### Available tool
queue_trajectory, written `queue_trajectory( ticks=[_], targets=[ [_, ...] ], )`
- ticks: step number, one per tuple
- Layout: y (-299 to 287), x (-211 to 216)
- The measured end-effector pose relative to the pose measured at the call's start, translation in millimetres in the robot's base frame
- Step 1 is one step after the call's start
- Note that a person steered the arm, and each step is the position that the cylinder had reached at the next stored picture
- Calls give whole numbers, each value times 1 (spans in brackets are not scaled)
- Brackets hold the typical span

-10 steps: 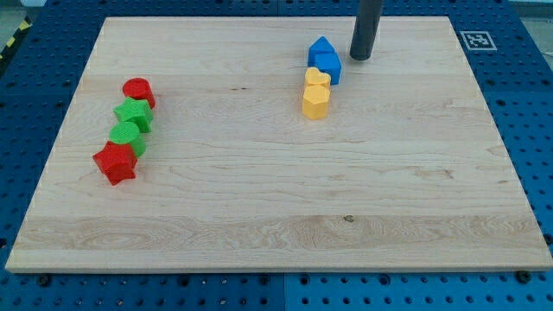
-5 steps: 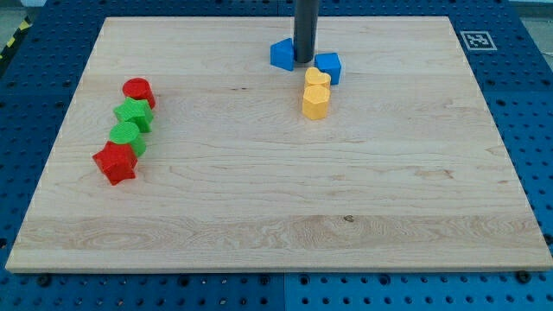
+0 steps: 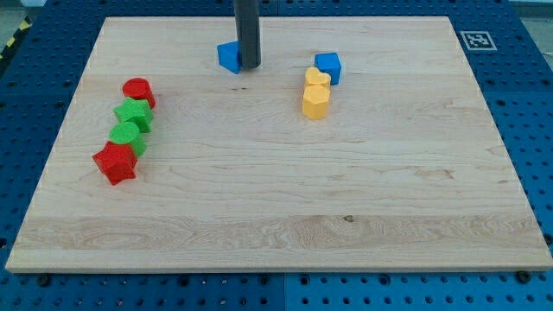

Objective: Place the blue triangle diagonal to the blue cube

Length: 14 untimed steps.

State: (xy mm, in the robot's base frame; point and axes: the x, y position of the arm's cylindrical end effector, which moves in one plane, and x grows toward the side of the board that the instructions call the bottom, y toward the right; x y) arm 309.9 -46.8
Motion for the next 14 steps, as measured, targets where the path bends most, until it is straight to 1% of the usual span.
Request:
queue_trajectory(
  ticks=[2,6,9,12,14],
  targets=[
    [-4,-1],
    [-87,-5],
    [-76,-6],
    [-92,-6],
    [-83,-7]
  ],
)
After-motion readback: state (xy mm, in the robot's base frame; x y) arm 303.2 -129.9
